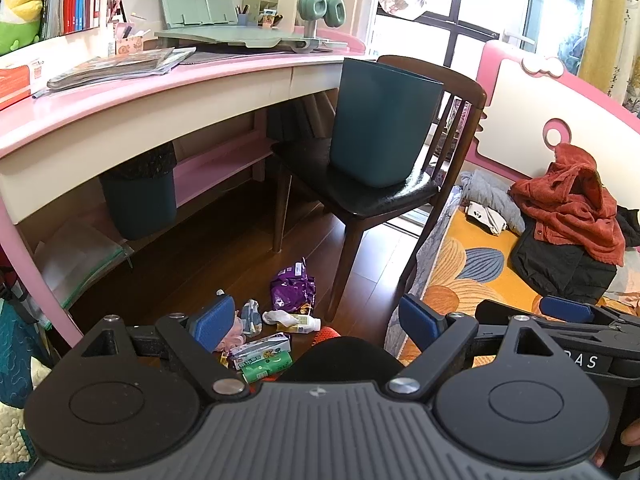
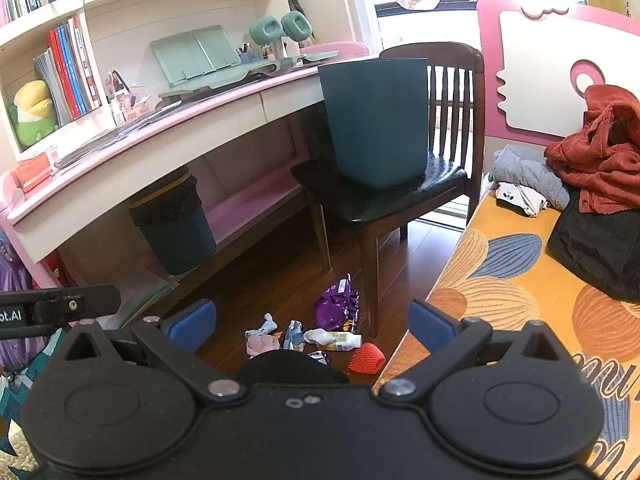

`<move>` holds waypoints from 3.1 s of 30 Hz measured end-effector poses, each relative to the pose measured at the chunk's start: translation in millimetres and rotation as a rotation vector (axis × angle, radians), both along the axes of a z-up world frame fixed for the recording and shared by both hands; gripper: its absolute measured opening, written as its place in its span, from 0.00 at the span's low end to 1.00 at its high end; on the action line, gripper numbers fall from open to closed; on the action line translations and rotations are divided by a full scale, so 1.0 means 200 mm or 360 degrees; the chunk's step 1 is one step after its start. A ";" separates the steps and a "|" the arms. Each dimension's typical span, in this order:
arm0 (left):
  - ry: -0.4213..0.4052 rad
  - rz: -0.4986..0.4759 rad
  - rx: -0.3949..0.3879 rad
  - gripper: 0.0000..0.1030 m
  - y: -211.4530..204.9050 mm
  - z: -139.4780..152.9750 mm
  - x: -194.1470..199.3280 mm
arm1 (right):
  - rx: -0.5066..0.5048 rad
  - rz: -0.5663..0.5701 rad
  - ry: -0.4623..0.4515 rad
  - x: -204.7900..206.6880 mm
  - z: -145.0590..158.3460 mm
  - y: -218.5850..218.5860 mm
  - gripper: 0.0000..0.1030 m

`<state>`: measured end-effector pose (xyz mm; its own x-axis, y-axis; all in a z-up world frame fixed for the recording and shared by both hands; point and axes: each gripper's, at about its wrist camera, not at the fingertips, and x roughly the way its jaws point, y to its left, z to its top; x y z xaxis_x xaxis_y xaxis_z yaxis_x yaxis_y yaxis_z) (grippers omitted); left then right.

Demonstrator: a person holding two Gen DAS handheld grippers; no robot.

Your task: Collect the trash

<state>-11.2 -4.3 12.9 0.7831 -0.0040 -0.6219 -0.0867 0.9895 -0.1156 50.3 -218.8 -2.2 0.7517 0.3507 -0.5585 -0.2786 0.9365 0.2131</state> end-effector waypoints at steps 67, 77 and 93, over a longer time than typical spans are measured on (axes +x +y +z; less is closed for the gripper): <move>0.0318 0.0196 0.0100 0.87 0.40 -0.57 0.85 | -0.0104 0.0373 0.0146 1.17 -0.55 0.13 1.00; 0.0525 0.0099 0.0139 0.87 0.47 -1.01 1.23 | -0.0175 0.0406 0.0426 1.59 -0.97 0.29 0.94; 0.0845 -0.0380 0.0277 0.87 0.46 -1.80 1.80 | -0.0357 0.0053 0.0890 2.00 -1.87 0.57 0.86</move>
